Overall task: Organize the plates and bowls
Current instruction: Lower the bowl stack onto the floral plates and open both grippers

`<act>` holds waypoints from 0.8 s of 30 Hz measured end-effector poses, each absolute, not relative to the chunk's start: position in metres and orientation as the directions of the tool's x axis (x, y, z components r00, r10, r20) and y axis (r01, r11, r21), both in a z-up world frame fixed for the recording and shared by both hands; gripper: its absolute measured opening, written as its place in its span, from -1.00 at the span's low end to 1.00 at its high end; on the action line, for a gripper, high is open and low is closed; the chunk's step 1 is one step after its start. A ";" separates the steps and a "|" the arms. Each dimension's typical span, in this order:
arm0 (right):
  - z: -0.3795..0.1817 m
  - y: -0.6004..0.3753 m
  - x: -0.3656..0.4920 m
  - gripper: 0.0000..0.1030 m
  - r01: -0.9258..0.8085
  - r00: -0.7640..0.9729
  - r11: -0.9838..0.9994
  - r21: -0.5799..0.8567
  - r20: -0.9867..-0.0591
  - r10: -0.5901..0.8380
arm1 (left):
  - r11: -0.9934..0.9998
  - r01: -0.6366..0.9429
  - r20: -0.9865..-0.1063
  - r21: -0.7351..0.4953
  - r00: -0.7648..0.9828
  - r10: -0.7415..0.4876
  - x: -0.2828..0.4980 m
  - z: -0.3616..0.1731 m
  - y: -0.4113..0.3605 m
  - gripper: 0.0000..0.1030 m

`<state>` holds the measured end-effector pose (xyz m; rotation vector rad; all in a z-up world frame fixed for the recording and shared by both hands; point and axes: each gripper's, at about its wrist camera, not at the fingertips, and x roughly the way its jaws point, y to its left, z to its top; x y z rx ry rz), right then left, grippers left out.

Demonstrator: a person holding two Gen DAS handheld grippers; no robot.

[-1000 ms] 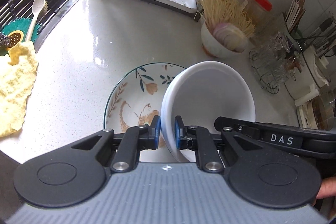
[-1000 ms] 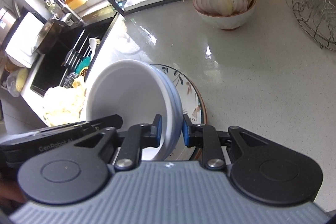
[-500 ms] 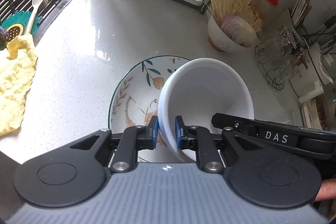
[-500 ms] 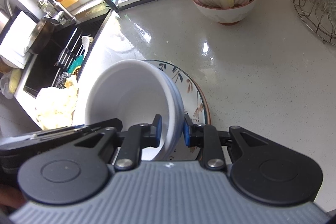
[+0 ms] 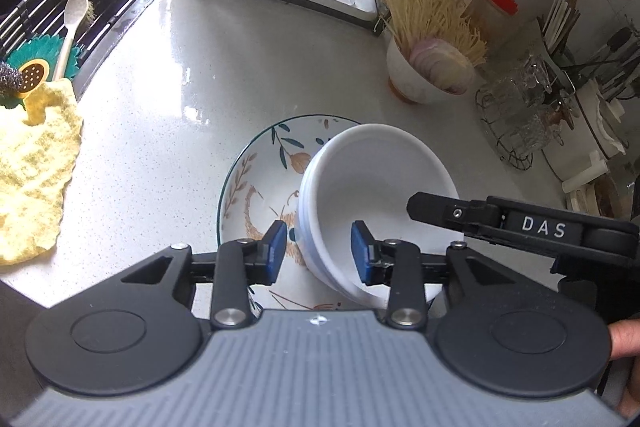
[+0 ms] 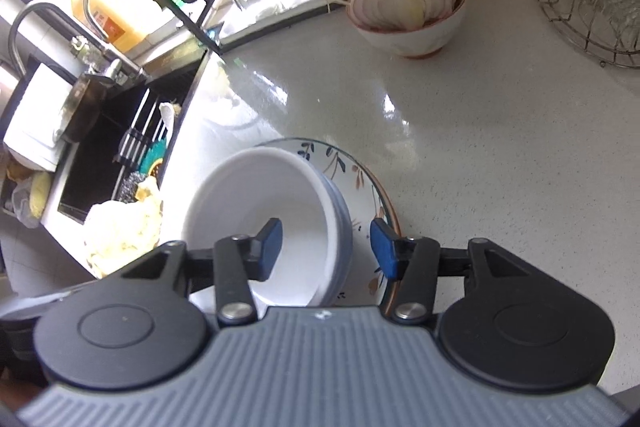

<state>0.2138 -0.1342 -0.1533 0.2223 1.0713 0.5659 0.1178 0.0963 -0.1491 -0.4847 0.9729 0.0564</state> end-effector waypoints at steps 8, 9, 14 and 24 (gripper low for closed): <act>-0.110 -0.150 0.196 0.01 -0.329 0.471 0.844 0.423 -0.701 0.535 | 0.912 -0.196 -0.766 -0.360 0.620 -0.169 0.100 -0.112 0.093 -0.21; -0.104 -0.152 0.193 0.01 -0.329 0.483 0.845 0.422 -0.693 0.534 | 0.914 -0.194 -0.756 -0.357 0.634 -0.160 0.096 -0.105 0.092 -0.21; -0.063 -0.167 0.166 0.02 -0.349 0.544 0.820 0.454 -0.614 0.572 | 0.935 -0.169 -0.707 -0.311 0.699 -0.109 0.072 -0.063 0.087 -0.21; -0.013 -0.187 0.095 0.02 -0.350 0.682 0.849 0.394 -0.514 0.520 | 0.956 -0.120 -0.624 -0.267 0.777 -0.077 0.001 0.012 0.078 -0.21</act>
